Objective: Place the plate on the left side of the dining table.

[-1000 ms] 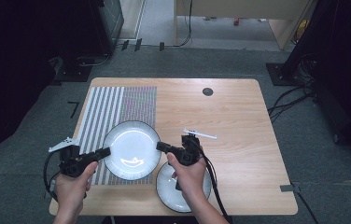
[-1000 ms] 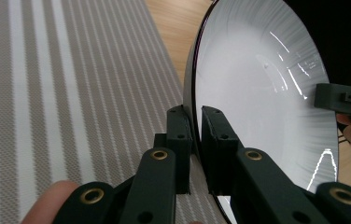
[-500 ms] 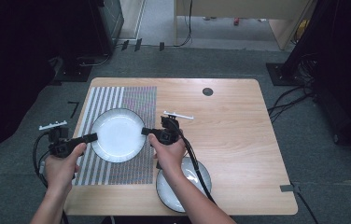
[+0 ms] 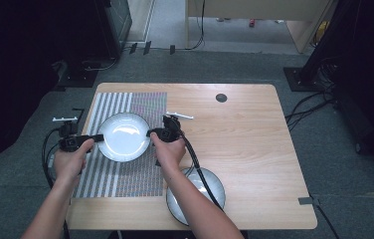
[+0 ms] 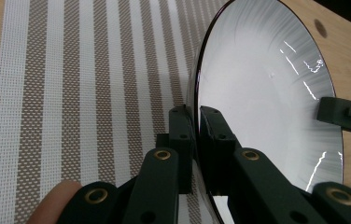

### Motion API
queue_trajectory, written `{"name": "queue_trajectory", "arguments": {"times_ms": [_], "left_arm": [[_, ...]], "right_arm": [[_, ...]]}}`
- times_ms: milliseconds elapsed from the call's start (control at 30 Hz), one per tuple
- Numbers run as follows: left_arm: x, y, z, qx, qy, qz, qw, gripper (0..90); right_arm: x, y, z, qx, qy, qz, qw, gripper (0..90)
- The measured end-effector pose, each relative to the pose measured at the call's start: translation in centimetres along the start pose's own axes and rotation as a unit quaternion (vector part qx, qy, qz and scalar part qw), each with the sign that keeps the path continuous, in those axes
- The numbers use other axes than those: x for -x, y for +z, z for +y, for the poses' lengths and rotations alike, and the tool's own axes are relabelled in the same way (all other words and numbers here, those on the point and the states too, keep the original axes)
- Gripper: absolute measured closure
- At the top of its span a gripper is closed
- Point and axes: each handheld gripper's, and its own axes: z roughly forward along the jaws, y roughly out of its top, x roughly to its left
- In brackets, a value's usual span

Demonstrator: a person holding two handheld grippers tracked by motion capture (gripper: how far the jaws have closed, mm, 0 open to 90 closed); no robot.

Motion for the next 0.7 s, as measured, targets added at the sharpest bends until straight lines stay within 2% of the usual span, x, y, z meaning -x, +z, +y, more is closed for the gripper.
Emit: {"name": "queue_trajectory", "arguments": {"times_ms": [67, 167, 233, 300, 400, 600, 700], "left_arm": [[-0.4, 0.6, 0.1, -0.005, -0.007, -0.001, 1.0000, 84.4], [-0.9, 1.4, 0.4, -0.007, -0.015, 0.001, 0.9999, 84.5], [-0.9, 1.8, 0.6, -0.006, -0.014, 0.007, 0.9999, 84.2], [-1.1, 2.3, 0.8, -0.005, -0.020, 0.013, 0.9997, 84.0], [-1.2, 2.8, 0.8, -0.006, -0.022, 0.025, 0.9994, 83.6], [-1.4, 3.7, 1.0, -0.016, -0.025, 0.030, 0.9991, 83.1], [-1.4, 4.0, 1.0, -0.017, -0.027, 0.038, 0.9988, 83.1]], "right_arm": [[0.2, 0.6, 0.2, 0.000, -0.001, -0.006, 1.0000, 83.5], [0.3, 1.2, 0.5, -0.005, 0.011, -0.010, 0.9999, 83.5], [0.5, 1.6, 0.7, 0.001, 0.006, -0.014, 0.9999, 83.3], [0.5, 1.9, 0.9, 0.001, 0.016, -0.015, 0.9997, 83.1], [0.6, 2.5, 1.0, 0.002, 0.014, -0.025, 0.9996, 83.3], [1.1, 3.3, 1.3, 0.000, 0.019, -0.030, 0.9994, 83.4], [1.5, 3.6, 1.3, 0.007, 0.014, -0.028, 0.9995, 83.5]]}}
